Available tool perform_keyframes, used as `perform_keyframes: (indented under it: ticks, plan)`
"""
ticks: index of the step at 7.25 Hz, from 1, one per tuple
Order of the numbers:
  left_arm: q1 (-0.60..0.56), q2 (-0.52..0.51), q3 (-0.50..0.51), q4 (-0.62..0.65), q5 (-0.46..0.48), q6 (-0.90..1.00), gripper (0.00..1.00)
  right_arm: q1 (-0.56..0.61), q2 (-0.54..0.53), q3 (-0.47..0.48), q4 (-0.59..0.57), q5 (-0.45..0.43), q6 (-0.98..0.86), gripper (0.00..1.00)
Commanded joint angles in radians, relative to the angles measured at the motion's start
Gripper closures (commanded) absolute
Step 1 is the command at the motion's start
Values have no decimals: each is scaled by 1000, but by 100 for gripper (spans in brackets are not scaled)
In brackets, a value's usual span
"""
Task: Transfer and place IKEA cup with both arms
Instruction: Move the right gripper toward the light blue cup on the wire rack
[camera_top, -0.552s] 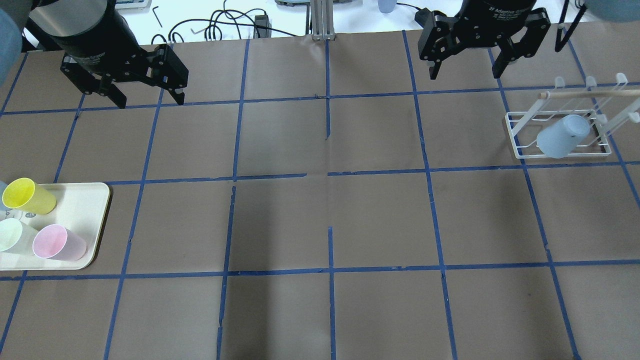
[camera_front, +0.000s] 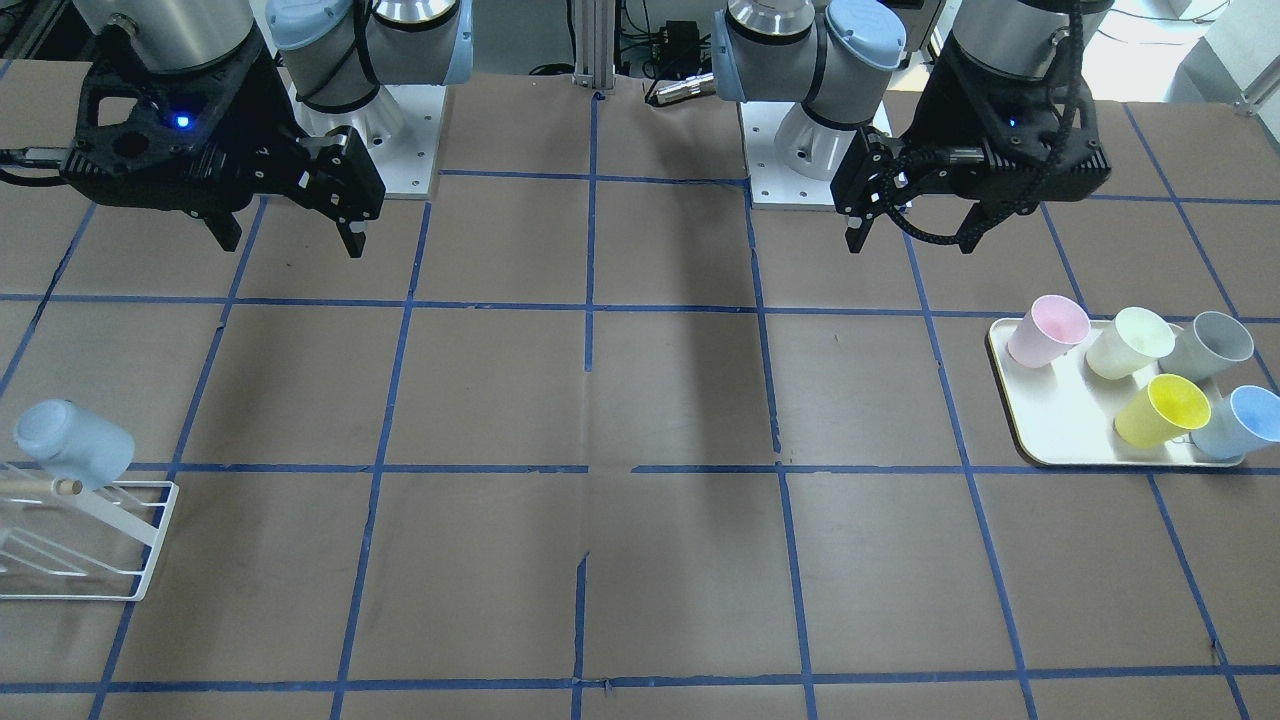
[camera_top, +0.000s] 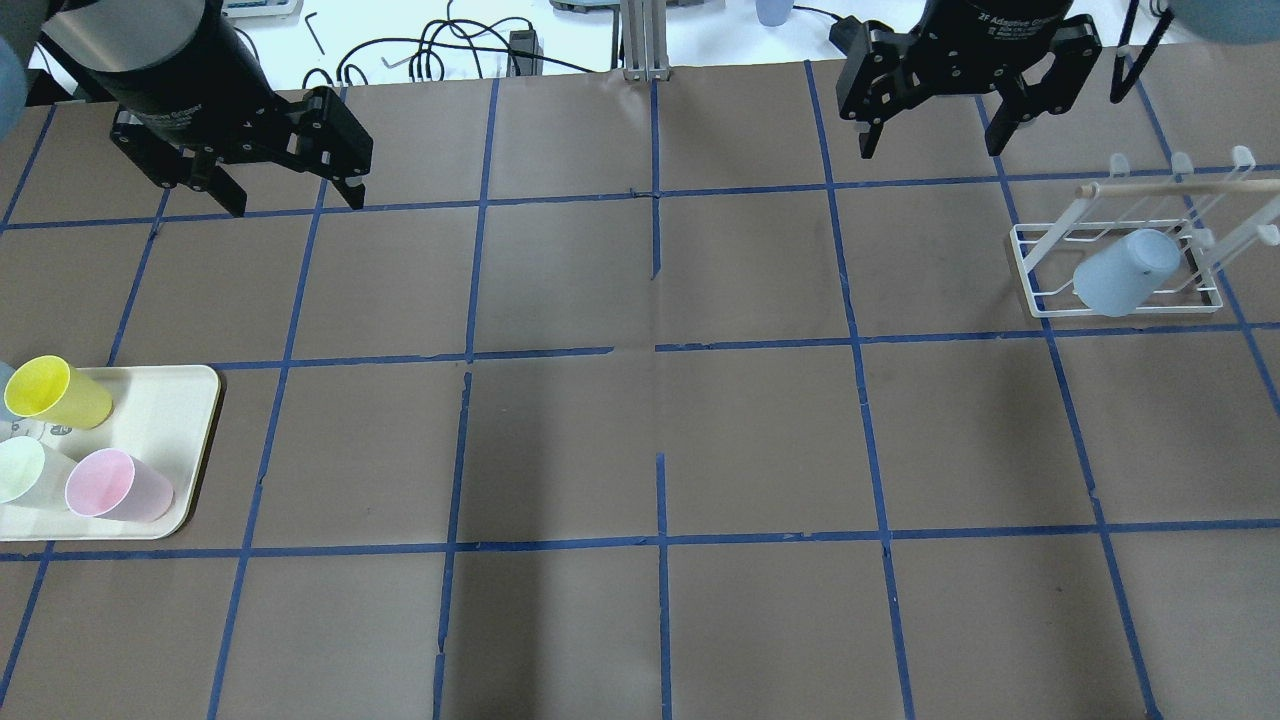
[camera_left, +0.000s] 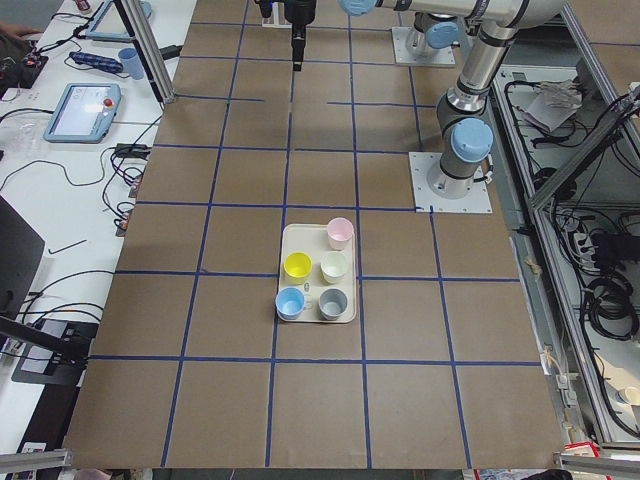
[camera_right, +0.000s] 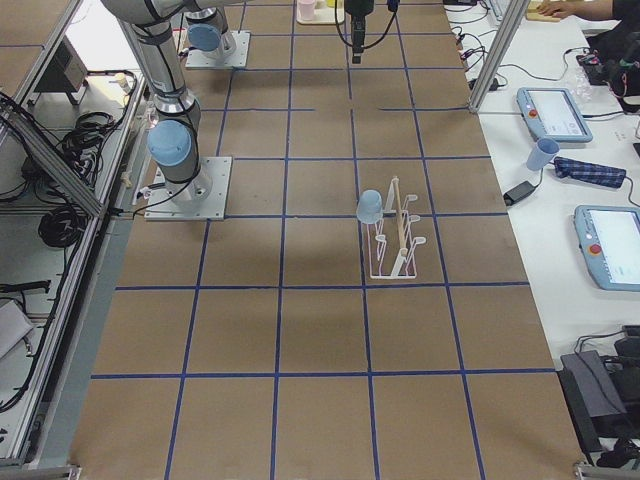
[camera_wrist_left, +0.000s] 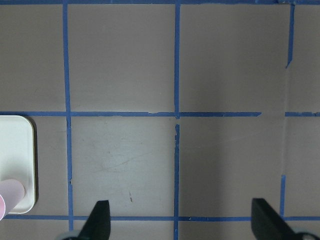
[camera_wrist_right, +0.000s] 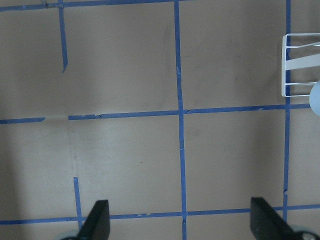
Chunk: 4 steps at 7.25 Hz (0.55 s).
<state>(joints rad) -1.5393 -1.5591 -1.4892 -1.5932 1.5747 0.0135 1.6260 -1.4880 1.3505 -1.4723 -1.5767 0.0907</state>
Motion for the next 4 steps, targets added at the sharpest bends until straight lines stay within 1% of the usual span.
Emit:
perform_keyframes:
  ticks: [1, 2, 3, 4]
  plan:
    - [1, -9, 4, -1, -2, -7, 0, 0, 2, 5, -44, -9, -12, 0]
    - [1, -9, 4, -2, 1, -9, 0, -11, 3, 7, -49, -9, -34, 0]
    - [1, -13, 4, -2, -2, -10, 0, -62, 3, 7, -42, 4, -43, 0]
    - [1, -9, 3, -2, 1, -15, 0, -128, 2, 6, -36, 9, -93, 0]
